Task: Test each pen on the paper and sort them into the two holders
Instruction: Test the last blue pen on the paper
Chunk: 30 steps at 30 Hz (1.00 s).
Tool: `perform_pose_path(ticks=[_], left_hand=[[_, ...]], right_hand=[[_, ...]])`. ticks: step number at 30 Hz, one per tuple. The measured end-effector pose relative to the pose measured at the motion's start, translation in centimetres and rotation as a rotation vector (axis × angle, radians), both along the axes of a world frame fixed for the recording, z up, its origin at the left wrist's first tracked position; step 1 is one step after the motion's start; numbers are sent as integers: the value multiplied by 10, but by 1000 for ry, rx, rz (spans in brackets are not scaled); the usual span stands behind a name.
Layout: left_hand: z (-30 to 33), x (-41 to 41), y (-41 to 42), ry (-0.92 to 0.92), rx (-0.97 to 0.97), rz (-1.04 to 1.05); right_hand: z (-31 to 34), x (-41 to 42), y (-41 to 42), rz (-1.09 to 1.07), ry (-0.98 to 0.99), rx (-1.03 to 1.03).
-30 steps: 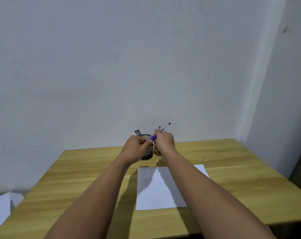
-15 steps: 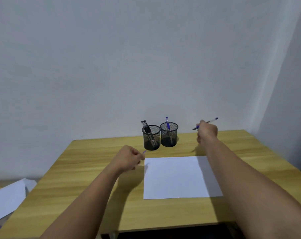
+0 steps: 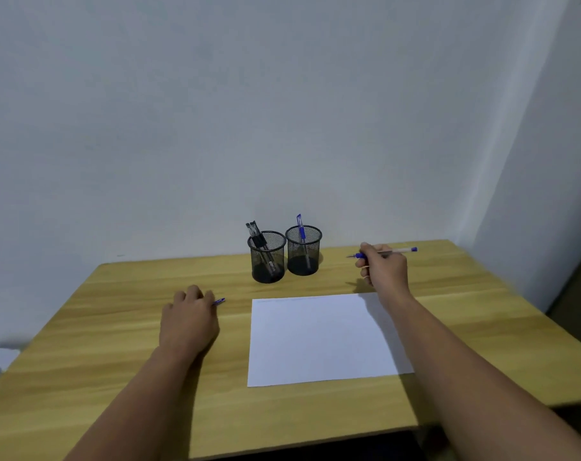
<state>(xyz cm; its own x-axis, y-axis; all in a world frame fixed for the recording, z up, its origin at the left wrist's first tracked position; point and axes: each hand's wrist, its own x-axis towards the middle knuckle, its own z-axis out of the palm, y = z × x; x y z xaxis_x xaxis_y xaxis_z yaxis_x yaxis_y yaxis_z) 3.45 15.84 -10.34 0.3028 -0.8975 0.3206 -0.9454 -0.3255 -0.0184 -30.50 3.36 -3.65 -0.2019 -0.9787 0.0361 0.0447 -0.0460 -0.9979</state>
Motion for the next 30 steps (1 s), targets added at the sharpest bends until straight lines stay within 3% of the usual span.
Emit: perform_pose_path(ticks=[4, 7, 10, 12, 20, 30], left_hand=[[1, -12, -1, -10, -194, -295], [2, -32, 1, 108, -155, -548], [-2, -43, 6, 341, -11, -531], [-2, -46, 8, 399, 83, -509], [-4, -50, 8, 358, 27, -552], [-8, -46, 6, 410, 34, -521]], right_hand=[[-7, -6, 2, 56, -22, 21], [-20, -2, 4, 79, -16, -16], [-32, 10, 6, 113, -1, -50], [-39, 17, 8, 152, -23, -59], [-78, 19, -4, 244, 25, -33], [-81, 17, -3, 292, 174, -72]])
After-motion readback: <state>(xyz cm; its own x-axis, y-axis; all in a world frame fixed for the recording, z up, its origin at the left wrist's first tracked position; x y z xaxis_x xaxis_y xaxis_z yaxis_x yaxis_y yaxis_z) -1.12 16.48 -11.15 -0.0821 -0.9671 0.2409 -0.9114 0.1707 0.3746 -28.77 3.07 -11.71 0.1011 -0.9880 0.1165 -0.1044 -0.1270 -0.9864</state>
